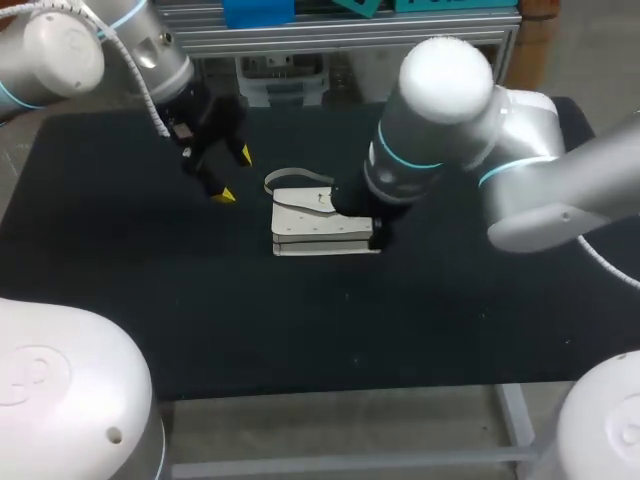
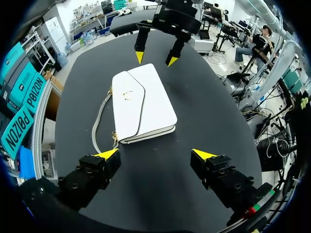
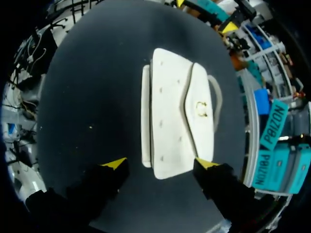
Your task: Pick up the bag, open it, inspect its contents, close it, and place it on the opposite side
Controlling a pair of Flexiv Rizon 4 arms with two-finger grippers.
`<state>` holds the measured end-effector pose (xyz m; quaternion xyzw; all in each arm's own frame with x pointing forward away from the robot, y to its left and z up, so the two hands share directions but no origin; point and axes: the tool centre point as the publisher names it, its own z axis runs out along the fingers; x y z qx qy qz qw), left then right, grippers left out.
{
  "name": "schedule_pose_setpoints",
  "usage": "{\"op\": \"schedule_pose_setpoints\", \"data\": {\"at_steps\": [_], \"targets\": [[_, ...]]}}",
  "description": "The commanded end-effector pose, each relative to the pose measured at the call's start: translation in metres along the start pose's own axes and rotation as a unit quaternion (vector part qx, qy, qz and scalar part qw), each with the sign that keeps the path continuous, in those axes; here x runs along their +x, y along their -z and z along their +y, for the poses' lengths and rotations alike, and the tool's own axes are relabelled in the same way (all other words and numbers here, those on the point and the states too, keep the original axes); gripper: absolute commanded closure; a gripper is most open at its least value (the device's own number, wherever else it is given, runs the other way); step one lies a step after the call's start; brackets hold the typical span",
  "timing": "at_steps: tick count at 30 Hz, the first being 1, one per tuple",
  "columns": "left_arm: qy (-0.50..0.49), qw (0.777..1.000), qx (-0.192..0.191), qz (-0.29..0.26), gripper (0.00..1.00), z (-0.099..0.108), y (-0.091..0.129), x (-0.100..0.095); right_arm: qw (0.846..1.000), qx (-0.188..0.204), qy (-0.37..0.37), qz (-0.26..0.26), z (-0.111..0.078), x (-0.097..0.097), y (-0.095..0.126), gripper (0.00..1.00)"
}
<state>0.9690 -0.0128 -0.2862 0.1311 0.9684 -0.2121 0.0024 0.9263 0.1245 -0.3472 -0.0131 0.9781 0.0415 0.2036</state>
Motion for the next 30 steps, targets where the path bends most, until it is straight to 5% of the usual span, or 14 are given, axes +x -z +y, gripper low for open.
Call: {"op": "schedule_pose_setpoints", "data": {"at_steps": [1,13,24,28,30], "targets": [[-0.011,1.0,-0.002,0.024,0.0,0.002,-0.008,-0.008,0.978,0.067,0.004,-0.197,0.005,0.003,-0.004,0.2],[-0.027,0.999,0.0,0.042,0.0,0.003,-0.016,-0.007,0.973,0.044,-0.01,-0.227,0.002,-0.003,-0.017,0.5],[-0.024,0.998,0.0,0.05,0.0,0.005,-0.019,-0.01,0.975,0.03,-0.011,-0.22,0.002,-0.005,-0.027,0.57],[-0.025,0.998,0.0,0.055,0.0,0.005,-0.021,-0.01,0.975,0.024,-0.009,-0.219,0.003,-0.006,-0.029,0.94],[-0.026,0.998,-0.001,0.056,0.0,0.006,-0.022,-0.011,0.976,0.019,-0.006,-0.216,0.003,-0.006,-0.03,1.0]]}}
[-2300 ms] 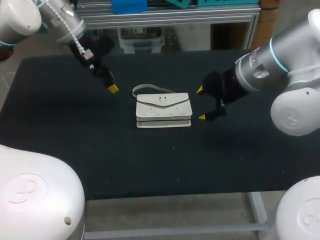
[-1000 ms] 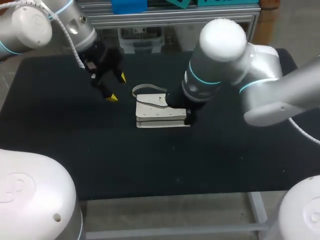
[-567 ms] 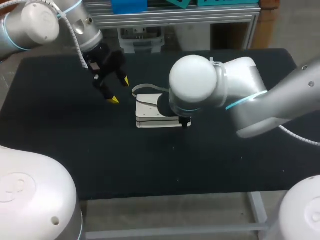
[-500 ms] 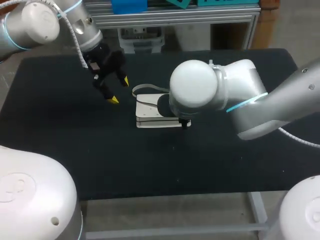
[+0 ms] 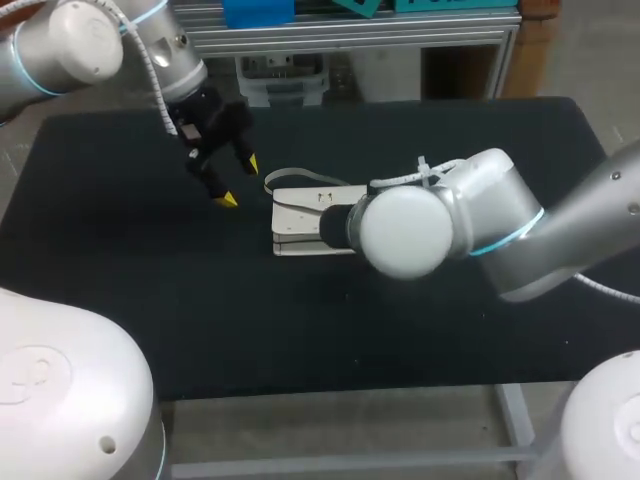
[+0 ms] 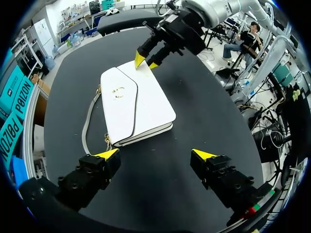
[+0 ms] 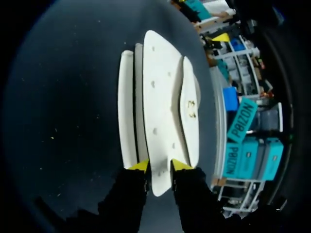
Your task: Pick up the bag, open it, inspect its contents, close it, and place it on the opposite side
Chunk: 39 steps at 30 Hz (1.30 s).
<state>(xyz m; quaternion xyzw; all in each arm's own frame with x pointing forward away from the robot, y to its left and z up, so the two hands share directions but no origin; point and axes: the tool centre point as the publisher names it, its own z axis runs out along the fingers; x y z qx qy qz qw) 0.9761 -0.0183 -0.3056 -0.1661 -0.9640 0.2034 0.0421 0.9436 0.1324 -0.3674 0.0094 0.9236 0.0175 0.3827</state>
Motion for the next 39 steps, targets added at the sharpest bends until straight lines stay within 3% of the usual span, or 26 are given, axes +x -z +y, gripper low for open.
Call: {"op": "schedule_pose_setpoints", "data": {"at_steps": [1,9,16,20,32,39], "targets": [[-0.001,1.0,0.001,0.005,0.0,0.001,-0.002,-0.004,1.0,-0.01,0.001,-0.029,-0.002,0.004,-0.004,1.0],[-0.032,0.999,0.018,0.003,0.0,0.001,-0.001,0.0,0.999,-0.026,-0.002,-0.02,-0.001,0.01,-0.001,1.0],[-0.084,0.995,0.056,-0.011,0.0,-0.016,0.002,0.006,0.999,-0.033,-0.011,-0.015,-0.002,0.013,0.002,1.0],[-0.133,0.985,0.091,-0.068,0.0,-0.032,-0.003,0.012,0.999,-0.033,-0.011,-0.015,-0.002,0.013,0.002,1.0],[-0.133,0.985,0.091,-0.068,0.0,-0.032,-0.003,0.012,0.999,-0.033,-0.011,-0.015,-0.002,0.013,0.002,1.0],[-0.188,0.97,0.079,-0.131,0.02,-0.046,-0.023,0.005,0.999,-0.033,-0.011,-0.015,-0.002,0.013,0.002,1.0]]}}
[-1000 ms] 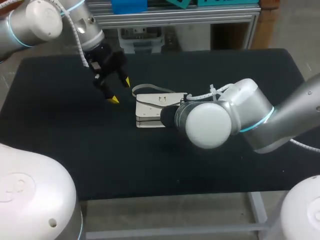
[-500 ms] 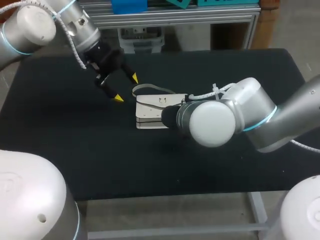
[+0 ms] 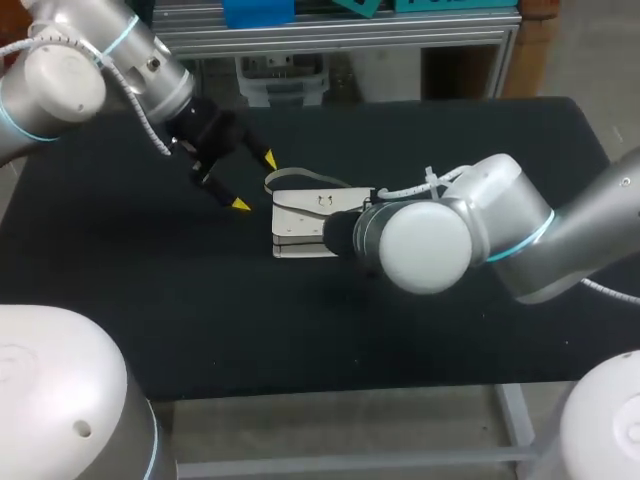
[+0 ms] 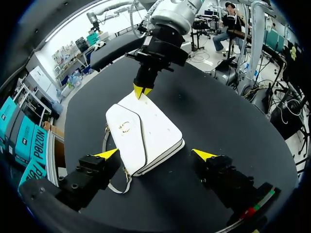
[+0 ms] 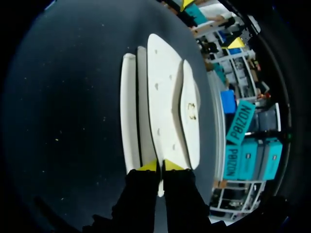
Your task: Pick up the bag, open it, inspect its contents, close it, and place it on the opposite side
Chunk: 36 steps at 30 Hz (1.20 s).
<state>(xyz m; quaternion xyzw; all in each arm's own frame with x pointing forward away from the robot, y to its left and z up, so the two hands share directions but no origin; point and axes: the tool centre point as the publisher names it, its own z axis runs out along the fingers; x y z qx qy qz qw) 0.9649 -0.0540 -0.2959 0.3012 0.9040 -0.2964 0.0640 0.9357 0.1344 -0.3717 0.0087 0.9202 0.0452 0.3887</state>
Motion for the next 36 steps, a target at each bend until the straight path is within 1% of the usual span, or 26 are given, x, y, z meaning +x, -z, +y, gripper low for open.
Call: {"op": "schedule_pose_setpoints", "data": {"at_steps": [1,2,3,5,6,7,9,10,11,12,13,15,17,19,22,36], "targets": [[-0.037,0.998,-0.009,-0.055,0.04,-0.009,-0.021,0.006,1.0,-0.007,-0.001,-0.008,-0.003,0.004,0.0,1.0],[-0.046,0.997,-0.009,-0.062,0.05,-0.011,-0.024,0.007,1.0,-0.007,-0.001,-0.008,-0.003,0.004,0.0,1.0],[-0.055,0.996,-0.012,-0.072,0.15,-0.012,-0.027,0.006,1.0,-0.007,-0.001,-0.008,-0.003,0.004,0.0,1.0],[-0.074,0.994,-0.006,-0.084,0.28,-0.016,-0.031,0.007,1.0,-0.007,-0.001,-0.008,-0.003,0.004,0.0,1.0],[-0.086,0.992,-0.007,-0.093,0.27,-0.017,-0.034,0.007,1.0,-0.007,-0.001,-0.008,-0.003,0.004,0.0,1.0],[-0.089,0.991,-0.013,-0.099,0.28,-0.018,-0.037,0.007,1.0,-0.007,-0.001,-0.008,-0.003,0.004,0.0,1.0],[-0.103,0.989,-0.005,-0.11,0.32,-0.02,-0.043,0.005,1.0,-0.007,-0.001,-0.008,-0.003,0.004,0.0,1.0],[-0.108,0.987,-0.009,-0.122,0.38,-0.02,-0.046,0.004,1.0,-0.007,-0.001,-0.008,-0.003,0.004,0.0,1.0],[-0.115,0.985,0.001,-0.129,0.43,-0.02,-0.047,0.003,1.0,-0.007,-0.001,-0.008,-0.003,0.004,0.0,1.0],[-0.117,0.984,0.007,-0.137,0.44,-0.019,-0.049,0.002,1.0,-0.007,-0.001,-0.008,-0.003,0.004,0.0,1.0],[-0.124,0.981,0.011,-0.149,0.51,-0.019,-0.051,0.0,1.0,-0.007,-0.001,-0.008,-0.003,0.004,0.0,1.0],[-0.132,0.977,0.02,-0.167,0.58,-0.018,-0.055,-0.002,1.0,-0.007,-0.001,-0.008,-0.003,0.004,0.0,1.0],[-0.138,0.973,0.025,-0.183,0.59,-0.016,-0.056,-0.005,1.0,-0.007,-0.001,-0.008,-0.003,0.004,0.0,1.0],[-0.142,0.971,0.043,-0.189,0.59,-0.015,-0.058,-0.008,1.0,-0.007,-0.001,-0.008,-0.003,0.004,0.0,1.0],[-0.146,0.968,0.047,-0.2,0.61,-0.014,-0.062,-0.01,1.0,-0.007,-0.001,-0.008,-0.003,0.004,0.0,1.0],[-0.176,0.96,0.034,-0.215,0.6,-0.018,-0.088,-0.022,1.0,-0.007,-0.001,-0.008,-0.003,0.004,0.0,1.0]]}}
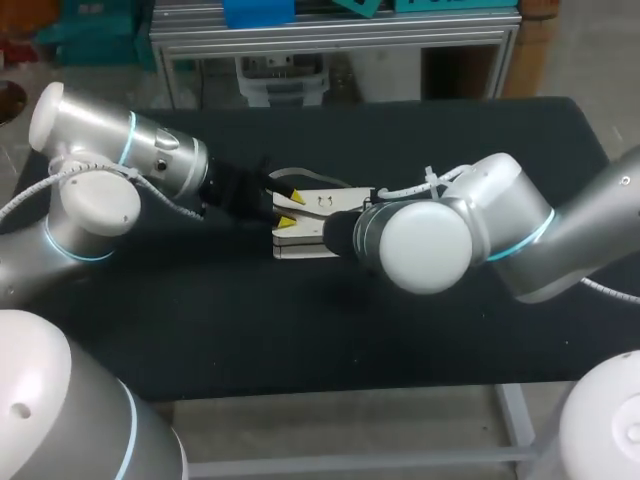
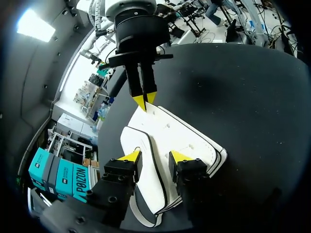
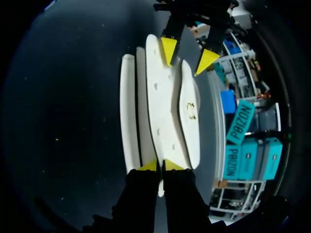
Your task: Pick up the bag, open it, inspect its contents, close it, and place it on the opposite side
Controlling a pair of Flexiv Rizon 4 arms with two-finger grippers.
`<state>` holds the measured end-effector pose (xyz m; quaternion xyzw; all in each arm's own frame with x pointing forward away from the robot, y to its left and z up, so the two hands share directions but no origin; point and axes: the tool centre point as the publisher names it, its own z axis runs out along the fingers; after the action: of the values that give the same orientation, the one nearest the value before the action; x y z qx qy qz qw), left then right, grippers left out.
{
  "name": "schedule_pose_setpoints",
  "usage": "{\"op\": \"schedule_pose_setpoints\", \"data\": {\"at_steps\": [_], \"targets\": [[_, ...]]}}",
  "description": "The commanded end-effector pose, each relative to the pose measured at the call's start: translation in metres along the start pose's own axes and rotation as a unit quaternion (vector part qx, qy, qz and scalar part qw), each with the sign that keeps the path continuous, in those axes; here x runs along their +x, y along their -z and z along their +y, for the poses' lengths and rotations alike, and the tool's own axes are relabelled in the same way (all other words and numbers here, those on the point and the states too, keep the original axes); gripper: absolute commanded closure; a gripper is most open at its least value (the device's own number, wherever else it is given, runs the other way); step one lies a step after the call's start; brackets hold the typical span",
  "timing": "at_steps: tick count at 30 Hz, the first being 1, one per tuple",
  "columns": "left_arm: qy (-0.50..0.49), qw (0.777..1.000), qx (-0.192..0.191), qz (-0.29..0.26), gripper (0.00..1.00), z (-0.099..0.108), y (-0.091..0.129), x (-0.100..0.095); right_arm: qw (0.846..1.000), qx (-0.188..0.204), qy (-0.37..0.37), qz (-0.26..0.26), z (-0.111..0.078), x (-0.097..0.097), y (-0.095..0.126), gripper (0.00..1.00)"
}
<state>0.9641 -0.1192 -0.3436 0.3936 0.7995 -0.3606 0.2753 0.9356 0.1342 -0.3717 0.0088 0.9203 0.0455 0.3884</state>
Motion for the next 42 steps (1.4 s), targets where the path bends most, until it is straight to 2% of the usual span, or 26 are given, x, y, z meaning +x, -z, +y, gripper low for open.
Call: {"op": "schedule_pose_setpoints", "data": {"at_steps": [1,7,10,11,13,16,20,32,36,40,41,42], "targets": [[-0.006,1.0,-0.004,-0.026,0.6,0.002,-0.014,0.001,1.0,-0.007,0.0,-0.008,-0.003,0.004,0.0,1.0],[-0.012,0.999,-0.009,-0.03,0.64,0.003,-0.022,0.0,1.0,-0.007,0.0,-0.008,-0.003,0.004,0.0,1.0],[-0.014,0.999,-0.028,-0.039,0.71,0.004,-0.025,-0.002,1.0,-0.007,0.0,-0.008,-0.003,0.004,0.0,1.0],[-0.012,0.998,-0.035,-0.043,0.79,0.005,-0.026,-0.004,1.0,-0.007,0.0,-0.008,-0.003,0.004,0.0,1.0],[-0.007,0.998,-0.047,-0.046,1.0,0.008,-0.029,-0.008,1.0,-0.007,0.0,-0.008,-0.003,0.004,0.0,1.0],[0.012,0.997,-0.052,-0.047,1.0,0.014,-0.029,-0.017,1.0,-0.007,0.0,-0.008,-0.003,0.004,0.0,1.0],[0.05,0.998,-0.02,-0.037,1.0,0.02,-0.016,-0.03,1.0,-0.007,0.0,-0.008,-0.003,0.004,0.0,1.0],[0.154,0.987,0.04,0.02,1.0,0.034,0.017,-0.057,1.0,-0.007,0.0,-0.008,-0.003,0.004,0.0,1.0],[0.177,0.983,0.044,0.034,1.0,0.038,0.017,-0.059,1.0,-0.007,0.0,-0.008,-0.003,0.004,0.0,1.0],[0.169,0.984,0.044,0.044,1.0,0.038,0.014,-0.052,1.0,-0.007,0.0,-0.008,-0.003,0.004,0.0,1.0],[0.164,0.984,0.044,0.043,0.93,0.037,0.014,-0.049,1.0,-0.007,0.0,-0.008,-0.003,0.004,0.0,1.0],[0.158,0.985,0.047,0.046,0.67,0.035,0.013,-0.047,1.0,-0.007,0.0,-0.008,-0.003,0.004,0.0,1.0]]}}
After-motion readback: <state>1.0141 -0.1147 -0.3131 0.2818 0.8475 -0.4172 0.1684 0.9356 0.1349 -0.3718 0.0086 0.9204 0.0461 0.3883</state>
